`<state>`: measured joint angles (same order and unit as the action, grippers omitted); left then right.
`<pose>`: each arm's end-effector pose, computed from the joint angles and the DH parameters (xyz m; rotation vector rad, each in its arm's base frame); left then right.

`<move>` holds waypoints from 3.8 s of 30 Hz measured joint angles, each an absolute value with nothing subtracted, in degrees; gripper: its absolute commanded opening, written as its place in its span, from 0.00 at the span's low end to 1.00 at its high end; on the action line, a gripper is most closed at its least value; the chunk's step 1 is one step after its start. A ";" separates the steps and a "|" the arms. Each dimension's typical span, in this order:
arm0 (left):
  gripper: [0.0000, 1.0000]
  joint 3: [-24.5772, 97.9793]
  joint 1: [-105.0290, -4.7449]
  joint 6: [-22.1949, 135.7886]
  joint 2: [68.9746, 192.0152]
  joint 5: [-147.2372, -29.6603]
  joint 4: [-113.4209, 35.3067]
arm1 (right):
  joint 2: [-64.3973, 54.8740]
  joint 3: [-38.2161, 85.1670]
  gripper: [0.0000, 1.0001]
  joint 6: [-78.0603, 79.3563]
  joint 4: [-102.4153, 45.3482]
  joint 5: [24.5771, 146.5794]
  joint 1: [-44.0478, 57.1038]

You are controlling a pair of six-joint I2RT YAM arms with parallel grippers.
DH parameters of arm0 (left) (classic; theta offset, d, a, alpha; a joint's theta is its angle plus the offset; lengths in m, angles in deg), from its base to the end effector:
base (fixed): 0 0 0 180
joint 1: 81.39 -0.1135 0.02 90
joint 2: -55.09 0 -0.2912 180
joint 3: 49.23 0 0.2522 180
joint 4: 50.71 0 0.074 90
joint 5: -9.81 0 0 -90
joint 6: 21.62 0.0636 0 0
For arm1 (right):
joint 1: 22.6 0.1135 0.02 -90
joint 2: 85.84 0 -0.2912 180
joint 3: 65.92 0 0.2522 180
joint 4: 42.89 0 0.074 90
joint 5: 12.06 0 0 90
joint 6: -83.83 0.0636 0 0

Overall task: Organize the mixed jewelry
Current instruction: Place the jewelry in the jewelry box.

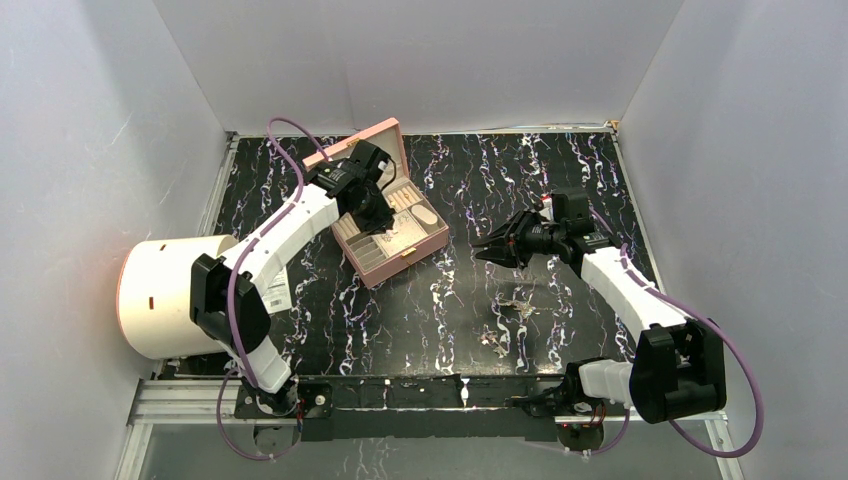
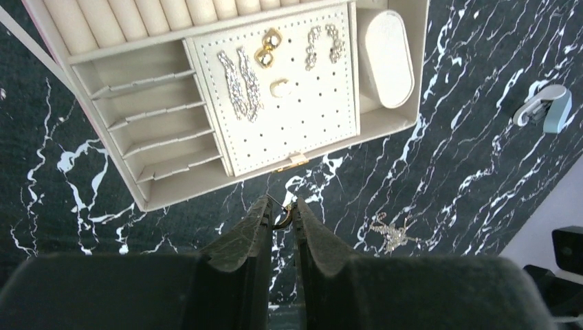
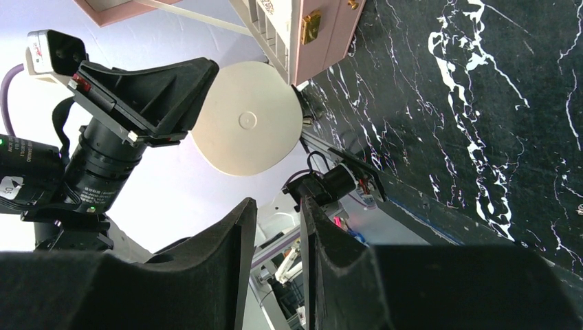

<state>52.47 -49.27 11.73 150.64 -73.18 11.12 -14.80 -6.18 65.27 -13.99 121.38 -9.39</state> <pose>0.3228 -0.1935 0.3171 -0.5992 2.5252 -0.4469 0.2475 0.1030 0.2619 0.8274 2.4532 1.5455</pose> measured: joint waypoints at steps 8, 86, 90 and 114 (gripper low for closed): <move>0.00 52.23 -50.51 11.95 150.68 -84.15 11.21 | -14.80 -7.30 0.38 64.40 -14.45 121.14 -9.50; 0.02 38.83 -49.99 -5.69 153.91 -75.65 -7.94 | -8.04 1.75 0.38 44.57 -1.49 113.82 -13.95; 0.08 38.83 -49.97 -5.66 154.48 -75.17 -7.15 | -7.74 1.86 0.38 44.57 -1.40 113.64 -13.95; 0.28 39.27 -49.90 -4.48 154.51 -75.04 -6.56 | -7.69 2.91 0.40 43.42 0.39 111.59 -13.95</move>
